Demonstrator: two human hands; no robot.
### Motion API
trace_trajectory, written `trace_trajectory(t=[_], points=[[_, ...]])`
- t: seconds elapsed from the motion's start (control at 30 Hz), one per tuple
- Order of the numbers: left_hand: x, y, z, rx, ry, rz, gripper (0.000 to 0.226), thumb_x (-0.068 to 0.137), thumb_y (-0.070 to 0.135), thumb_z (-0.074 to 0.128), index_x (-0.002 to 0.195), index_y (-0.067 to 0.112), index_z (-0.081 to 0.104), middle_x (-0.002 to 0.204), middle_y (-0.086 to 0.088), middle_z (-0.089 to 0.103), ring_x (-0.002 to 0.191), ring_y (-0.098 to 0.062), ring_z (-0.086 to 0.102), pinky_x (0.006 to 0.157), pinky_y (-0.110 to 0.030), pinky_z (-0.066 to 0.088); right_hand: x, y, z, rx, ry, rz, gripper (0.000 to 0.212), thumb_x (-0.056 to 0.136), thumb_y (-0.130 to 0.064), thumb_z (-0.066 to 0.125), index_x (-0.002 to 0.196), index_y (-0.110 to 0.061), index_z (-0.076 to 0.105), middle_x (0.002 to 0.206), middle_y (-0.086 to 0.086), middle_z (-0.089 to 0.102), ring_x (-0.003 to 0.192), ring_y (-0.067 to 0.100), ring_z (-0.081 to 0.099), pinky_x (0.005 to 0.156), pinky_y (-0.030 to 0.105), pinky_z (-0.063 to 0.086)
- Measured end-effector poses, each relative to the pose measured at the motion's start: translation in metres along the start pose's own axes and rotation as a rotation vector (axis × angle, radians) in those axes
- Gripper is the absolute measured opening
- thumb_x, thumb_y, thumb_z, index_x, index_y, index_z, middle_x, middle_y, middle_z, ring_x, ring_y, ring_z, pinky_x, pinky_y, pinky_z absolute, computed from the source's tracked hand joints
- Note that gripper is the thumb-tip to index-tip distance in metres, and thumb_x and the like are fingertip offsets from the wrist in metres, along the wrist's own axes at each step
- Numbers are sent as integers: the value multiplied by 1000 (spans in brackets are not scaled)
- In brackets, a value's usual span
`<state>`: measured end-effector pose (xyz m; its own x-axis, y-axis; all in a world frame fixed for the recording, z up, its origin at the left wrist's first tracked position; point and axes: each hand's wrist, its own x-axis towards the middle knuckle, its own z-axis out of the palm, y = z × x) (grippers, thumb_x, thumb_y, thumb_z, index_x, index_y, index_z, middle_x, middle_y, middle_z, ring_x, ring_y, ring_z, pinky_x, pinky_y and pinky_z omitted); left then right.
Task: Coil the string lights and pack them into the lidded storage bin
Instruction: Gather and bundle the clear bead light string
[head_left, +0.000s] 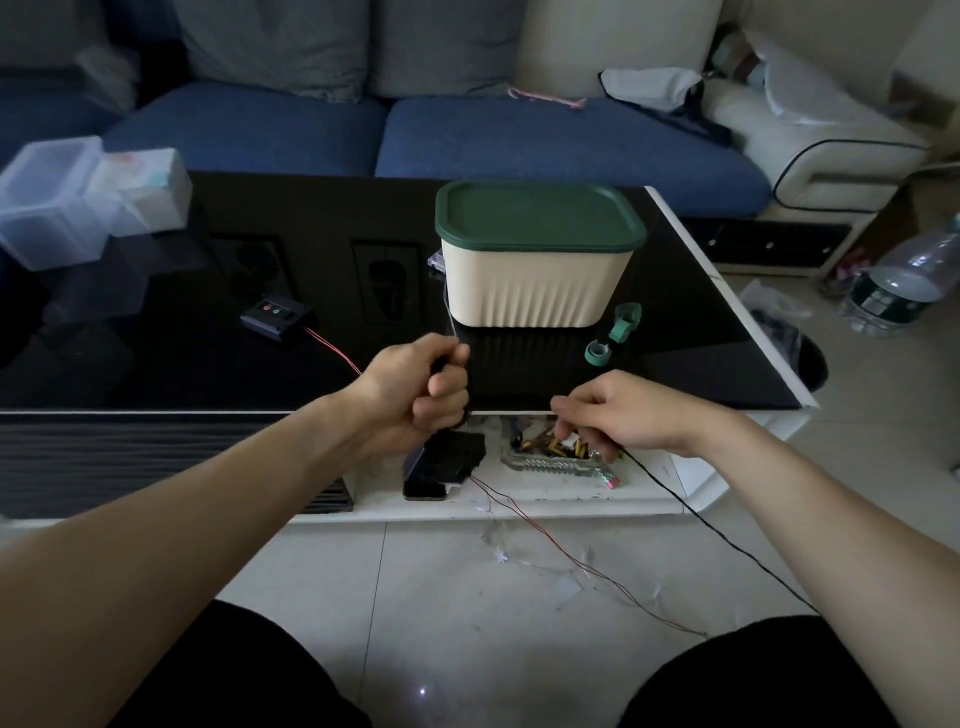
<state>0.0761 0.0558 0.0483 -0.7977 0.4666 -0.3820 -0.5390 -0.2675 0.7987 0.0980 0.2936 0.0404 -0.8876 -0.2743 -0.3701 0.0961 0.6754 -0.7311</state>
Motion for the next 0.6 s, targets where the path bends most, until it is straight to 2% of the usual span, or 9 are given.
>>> trace_trajectory(t=[0.03,0.1,0.23,0.27,0.33,0.4,0.5,0.53,0.6], points=[[1,1,-1,-41,26,17,35,103,21,30,71,16,43,38,5,30,27,-7,24,31,-20,13,0,-1,0,-5,34,-9,44,103,-39,51,87,-4,72,58,0,53,58,17,52,71,38,51],[1,4,-2,-99,47,33,39,102,23,31,64,19,38,37,6,27,26,-8,22,30,-20,13,1,-4,1,-41,108,-34,41,101,-40,54,82,-10,74,58,-4,57,59,15,52,62,28,44],[0,7,-1,-134,52,39,45,101,23,31,56,22,35,35,6,25,26,-8,20,29,-21,11,3,-9,5,-77,198,-76,37,100,-38,58,82,-13,77,49,-21,59,50,-4,54,65,22,44],[0,7,-1,-136,58,42,44,101,23,31,57,22,35,36,6,26,26,-8,20,30,-21,12,4,-10,7,-87,204,-87,36,100,-37,58,82,-13,77,51,-22,61,52,-6,56,65,21,43],[0,7,-1,-129,92,64,40,102,23,30,62,21,37,39,4,30,29,-9,23,31,-21,15,6,-12,12,-110,207,-111,36,99,-40,59,79,-17,78,65,-14,71,63,0,65,67,25,49],[2,7,0,-111,136,98,35,103,21,29,69,19,40,46,2,40,33,-11,30,34,-19,23,9,-14,18,-149,195,-127,35,98,-43,60,77,-21,79,73,-2,75,65,11,67,66,27,51],[2,8,4,-147,159,142,34,104,19,28,74,15,44,54,-4,58,43,-18,54,41,-18,40,12,-21,31,-208,200,-173,36,96,-41,63,71,-19,77,60,3,68,48,8,51,51,18,37],[2,7,6,-188,146,157,35,105,18,27,75,13,46,59,-9,64,51,-23,64,46,-21,49,11,-25,35,-223,206,-188,36,95,-40,64,68,-18,76,56,4,65,45,7,49,49,16,35],[3,6,10,-265,98,188,37,106,16,25,78,8,48,76,-22,72,76,-36,73,67,-34,61,10,-33,42,-277,220,-215,38,94,-38,64,67,-14,74,54,5,63,45,10,50,48,19,35]])
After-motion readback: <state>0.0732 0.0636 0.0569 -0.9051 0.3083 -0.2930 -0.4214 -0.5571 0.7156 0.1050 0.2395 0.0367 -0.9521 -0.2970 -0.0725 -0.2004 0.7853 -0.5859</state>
